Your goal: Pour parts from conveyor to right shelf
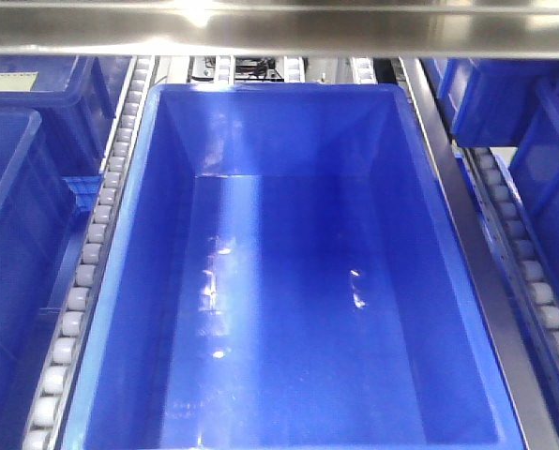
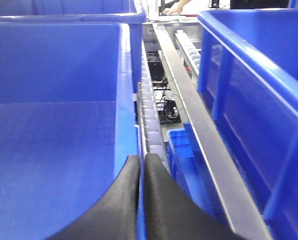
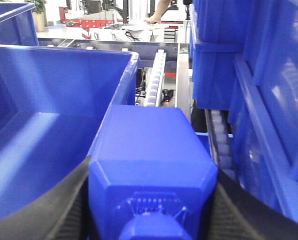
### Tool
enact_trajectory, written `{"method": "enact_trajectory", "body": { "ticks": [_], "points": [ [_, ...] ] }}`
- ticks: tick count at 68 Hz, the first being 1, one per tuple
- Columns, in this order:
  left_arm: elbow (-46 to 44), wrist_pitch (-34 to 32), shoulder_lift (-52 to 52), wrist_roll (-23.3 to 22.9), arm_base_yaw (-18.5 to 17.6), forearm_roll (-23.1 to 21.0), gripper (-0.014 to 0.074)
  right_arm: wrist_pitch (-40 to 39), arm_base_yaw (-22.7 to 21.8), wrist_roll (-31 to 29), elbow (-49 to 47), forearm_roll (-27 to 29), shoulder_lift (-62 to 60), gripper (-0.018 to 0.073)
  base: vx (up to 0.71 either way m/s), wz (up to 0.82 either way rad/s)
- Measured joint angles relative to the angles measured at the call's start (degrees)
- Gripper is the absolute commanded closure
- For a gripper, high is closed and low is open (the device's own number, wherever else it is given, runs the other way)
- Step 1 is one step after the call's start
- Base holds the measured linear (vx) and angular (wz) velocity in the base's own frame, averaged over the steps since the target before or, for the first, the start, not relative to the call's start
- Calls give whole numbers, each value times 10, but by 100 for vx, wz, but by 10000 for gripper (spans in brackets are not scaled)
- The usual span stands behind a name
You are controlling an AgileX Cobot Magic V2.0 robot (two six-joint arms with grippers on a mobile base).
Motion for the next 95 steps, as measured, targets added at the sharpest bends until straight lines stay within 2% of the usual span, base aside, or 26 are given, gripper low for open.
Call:
{"method": "enact_trajectory", "body": {
  "ticks": [95],
  "points": [
    [0, -2, 0, 0, 0, 0, 603, -1, 2, 1, 0, 0, 0, 564, 2, 1]
  ]
}}
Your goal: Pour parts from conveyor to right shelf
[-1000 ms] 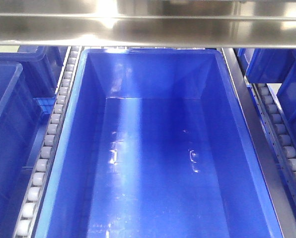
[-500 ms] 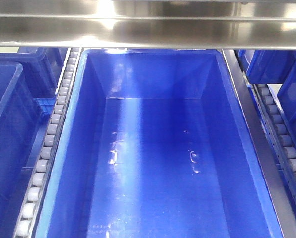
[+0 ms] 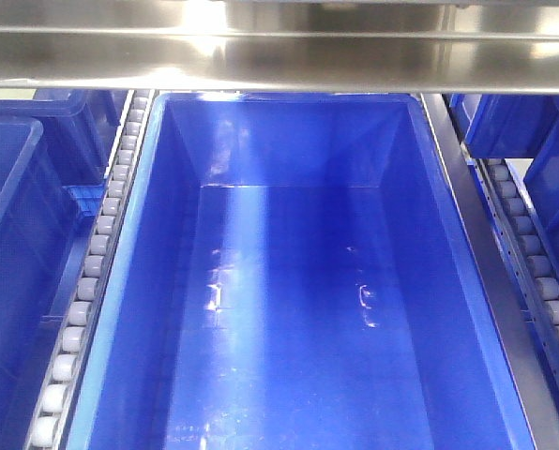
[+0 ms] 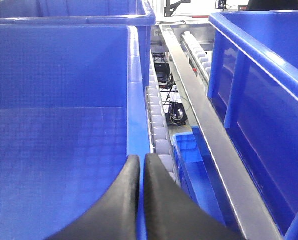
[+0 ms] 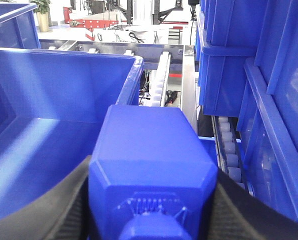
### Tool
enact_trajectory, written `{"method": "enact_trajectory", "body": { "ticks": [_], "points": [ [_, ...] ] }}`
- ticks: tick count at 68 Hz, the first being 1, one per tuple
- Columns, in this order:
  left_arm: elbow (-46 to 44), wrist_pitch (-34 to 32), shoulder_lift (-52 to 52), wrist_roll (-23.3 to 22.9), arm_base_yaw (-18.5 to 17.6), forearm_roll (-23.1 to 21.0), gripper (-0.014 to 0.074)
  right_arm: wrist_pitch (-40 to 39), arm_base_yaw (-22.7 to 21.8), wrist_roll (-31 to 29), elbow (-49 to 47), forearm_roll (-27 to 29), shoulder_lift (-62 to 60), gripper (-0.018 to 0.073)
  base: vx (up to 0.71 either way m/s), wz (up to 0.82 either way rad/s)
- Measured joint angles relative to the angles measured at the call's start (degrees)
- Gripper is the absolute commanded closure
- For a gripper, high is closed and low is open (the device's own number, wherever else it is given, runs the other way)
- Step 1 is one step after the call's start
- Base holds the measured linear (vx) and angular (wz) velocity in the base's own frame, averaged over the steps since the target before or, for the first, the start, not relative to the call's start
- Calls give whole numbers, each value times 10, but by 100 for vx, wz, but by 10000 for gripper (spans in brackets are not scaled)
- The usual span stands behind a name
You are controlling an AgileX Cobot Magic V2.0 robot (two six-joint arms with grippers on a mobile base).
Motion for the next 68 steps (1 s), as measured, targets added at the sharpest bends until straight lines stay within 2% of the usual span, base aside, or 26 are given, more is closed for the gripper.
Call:
{"method": "enact_trajectory", "body": {
  "ticks": [11, 19, 37, 43, 60, 68],
  "points": [
    [0, 0, 0, 0, 0, 0, 603, -7, 27, -6, -6, 4, 16, 561, 0, 0],
    [0, 0, 0, 0, 0, 0, 603, 18, 48, -38, -38, 7, 58, 559, 0, 0],
    [0, -1, 0, 0, 0, 0, 603, 56, 114, -135, -132, 80, 217, 554, 0, 0],
    [0, -1, 0, 0, 0, 0, 603, 61, 140, -147, -161, 93, 281, 554, 0, 0],
    [0, -1, 0, 0, 0, 0, 603, 61, 235, -147, -255, 87, 466, 554, 0, 0],
    [0, -1, 0, 0, 0, 0, 603, 60, 278, -92, -298, 44, 552, 554, 0, 0]
  ]
}}
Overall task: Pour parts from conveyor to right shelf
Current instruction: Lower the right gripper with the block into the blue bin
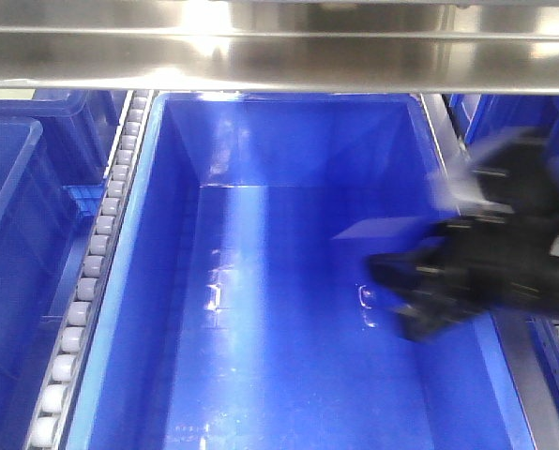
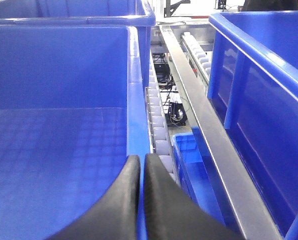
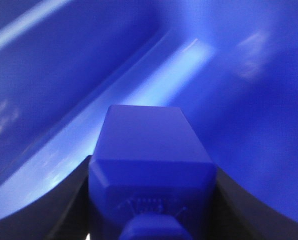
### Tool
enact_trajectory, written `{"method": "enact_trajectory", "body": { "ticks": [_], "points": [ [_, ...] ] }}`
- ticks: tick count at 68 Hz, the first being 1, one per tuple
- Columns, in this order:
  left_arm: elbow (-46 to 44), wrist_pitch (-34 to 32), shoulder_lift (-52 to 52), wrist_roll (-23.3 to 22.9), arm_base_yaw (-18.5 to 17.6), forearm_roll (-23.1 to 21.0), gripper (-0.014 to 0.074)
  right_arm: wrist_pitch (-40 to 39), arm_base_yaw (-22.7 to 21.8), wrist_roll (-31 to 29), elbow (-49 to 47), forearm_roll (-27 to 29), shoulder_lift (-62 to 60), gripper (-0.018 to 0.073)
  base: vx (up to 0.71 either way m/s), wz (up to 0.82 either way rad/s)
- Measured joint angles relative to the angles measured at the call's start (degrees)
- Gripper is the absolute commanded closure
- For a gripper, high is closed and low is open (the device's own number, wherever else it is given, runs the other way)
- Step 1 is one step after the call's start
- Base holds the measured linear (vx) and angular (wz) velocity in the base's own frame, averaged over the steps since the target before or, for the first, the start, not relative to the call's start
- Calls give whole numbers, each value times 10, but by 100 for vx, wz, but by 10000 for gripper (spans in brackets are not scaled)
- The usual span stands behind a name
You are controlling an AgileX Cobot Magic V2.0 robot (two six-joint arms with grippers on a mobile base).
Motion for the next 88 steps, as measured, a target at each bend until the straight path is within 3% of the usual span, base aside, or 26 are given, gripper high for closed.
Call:
{"method": "enact_trajectory", "body": {
  "ticks": [17, 27, 50, 63, 77, 88],
  "points": [
    [0, 0, 0, 0, 0, 0, 603, 35, 57, 239, -112, -221, 178, 553, 0, 0],
    [0, 0, 0, 0, 0, 0, 603, 112, 82, 332, -204, -298, 278, 547, 0, 0],
    [0, 0, 0, 0, 0, 0, 603, 274, 86, 362, -388, -294, 470, 458, 0, 0],
    [0, 0, 0, 0, 0, 0, 603, 325, 86, 375, -452, -286, 529, 265, 0, 0],
    [0, 0, 0, 0, 0, 0, 603, 318, 86, 388, -466, -285, 539, 21, 0, 0],
    [0, 0, 0, 0, 0, 0, 603, 309, 86, 390, -467, -284, 539, -50, 0, 0]
  ]
}}
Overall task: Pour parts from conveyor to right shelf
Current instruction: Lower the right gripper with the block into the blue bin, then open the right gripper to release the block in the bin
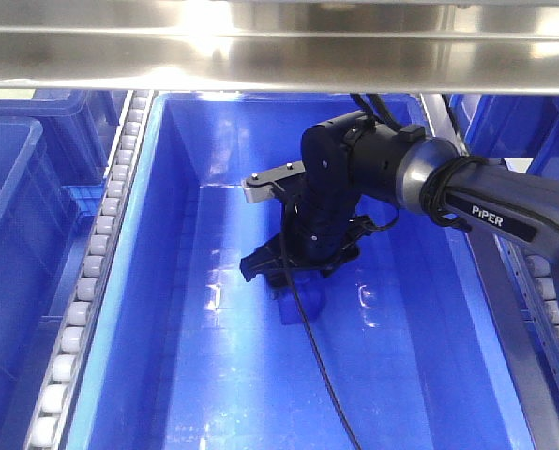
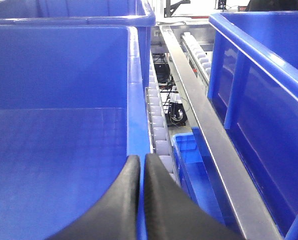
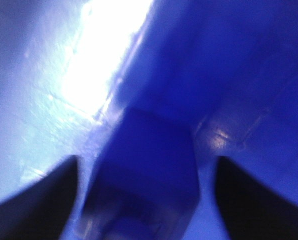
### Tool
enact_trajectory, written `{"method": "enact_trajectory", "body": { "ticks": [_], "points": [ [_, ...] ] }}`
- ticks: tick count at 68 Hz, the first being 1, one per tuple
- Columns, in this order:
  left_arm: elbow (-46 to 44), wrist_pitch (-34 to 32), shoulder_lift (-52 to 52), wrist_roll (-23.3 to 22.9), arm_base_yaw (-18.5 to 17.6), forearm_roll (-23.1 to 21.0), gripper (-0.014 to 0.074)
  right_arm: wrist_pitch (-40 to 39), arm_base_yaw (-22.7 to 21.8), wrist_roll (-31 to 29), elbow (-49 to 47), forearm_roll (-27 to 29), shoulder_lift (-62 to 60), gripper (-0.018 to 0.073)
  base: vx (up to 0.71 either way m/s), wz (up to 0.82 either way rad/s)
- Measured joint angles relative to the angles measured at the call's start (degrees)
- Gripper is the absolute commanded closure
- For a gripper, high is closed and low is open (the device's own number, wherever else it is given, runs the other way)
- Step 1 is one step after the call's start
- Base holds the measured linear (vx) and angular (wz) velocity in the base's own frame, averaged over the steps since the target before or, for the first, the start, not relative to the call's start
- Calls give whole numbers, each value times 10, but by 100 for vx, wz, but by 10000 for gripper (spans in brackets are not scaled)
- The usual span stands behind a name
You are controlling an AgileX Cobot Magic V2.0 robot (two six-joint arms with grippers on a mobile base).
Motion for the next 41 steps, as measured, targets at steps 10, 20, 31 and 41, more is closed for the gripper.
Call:
{"method": "enact_trajectory", "body": {
  "ticks": [10, 20, 31, 41],
  "points": [
    [0, 0, 0, 0, 0, 0, 603, -2, 0, 0, 0, 0, -9, -29, 0, 0],
    [0, 0, 0, 0, 0, 0, 603, -46, 0, 2, 31, -2, -59, 1, 0, 0],
    [0, 0, 0, 0, 0, 0, 603, -152, 0, 2, 137, -1, -147, 28, 0, 0],
    [0, 0, 0, 0, 0, 0, 603, -252, 0, 0, 239, 7, -230, 36, 0, 0]
  ]
}}
